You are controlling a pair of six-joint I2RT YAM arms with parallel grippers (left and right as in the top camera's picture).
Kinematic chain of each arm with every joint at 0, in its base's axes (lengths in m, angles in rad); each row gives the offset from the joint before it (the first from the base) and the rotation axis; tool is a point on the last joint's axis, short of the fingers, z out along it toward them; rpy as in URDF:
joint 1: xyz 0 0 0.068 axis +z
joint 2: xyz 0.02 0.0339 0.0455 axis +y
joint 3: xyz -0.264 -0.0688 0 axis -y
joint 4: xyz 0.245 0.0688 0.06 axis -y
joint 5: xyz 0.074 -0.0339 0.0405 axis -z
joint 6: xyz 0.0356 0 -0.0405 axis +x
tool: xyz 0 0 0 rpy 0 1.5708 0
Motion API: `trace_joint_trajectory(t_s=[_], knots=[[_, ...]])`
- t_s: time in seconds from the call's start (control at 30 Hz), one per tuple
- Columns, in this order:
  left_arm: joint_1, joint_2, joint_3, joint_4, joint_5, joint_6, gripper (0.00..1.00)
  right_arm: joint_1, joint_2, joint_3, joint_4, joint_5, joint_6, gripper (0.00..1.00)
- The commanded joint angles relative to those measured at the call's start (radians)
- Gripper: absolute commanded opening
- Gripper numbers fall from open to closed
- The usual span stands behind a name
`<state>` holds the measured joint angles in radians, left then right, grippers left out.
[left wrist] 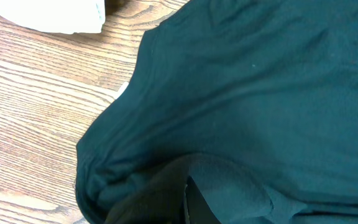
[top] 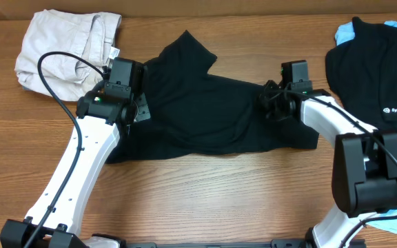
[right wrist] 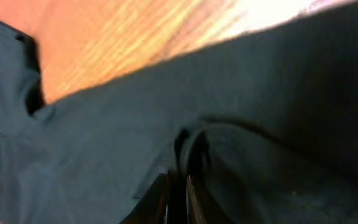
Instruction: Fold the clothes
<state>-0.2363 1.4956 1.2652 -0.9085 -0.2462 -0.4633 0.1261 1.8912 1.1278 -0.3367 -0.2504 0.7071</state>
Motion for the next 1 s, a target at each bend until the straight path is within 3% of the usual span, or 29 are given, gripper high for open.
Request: trace_joint_trajectory(t_s=[0.0, 0.57, 0.97], knots=[[-0.006, 0.01, 0.02, 0.001, 0.003, 0.023, 0.04, -0.015, 0.006, -0.006, -0.006, 0.014, 0.003, 0.14], [-0.006, 0.01, 0.02, 0.001, 0.003, 0.023, 0.04, -0.026, 0.065, -0.006, -0.005, 0.02, 0.0, 0.2], [-0.006, 0.01, 0.02, 0.002, 0.003, 0.023, 0.04, 0.025, 0.086, -0.006, 0.124, -0.062, -0.034, 0.2]])
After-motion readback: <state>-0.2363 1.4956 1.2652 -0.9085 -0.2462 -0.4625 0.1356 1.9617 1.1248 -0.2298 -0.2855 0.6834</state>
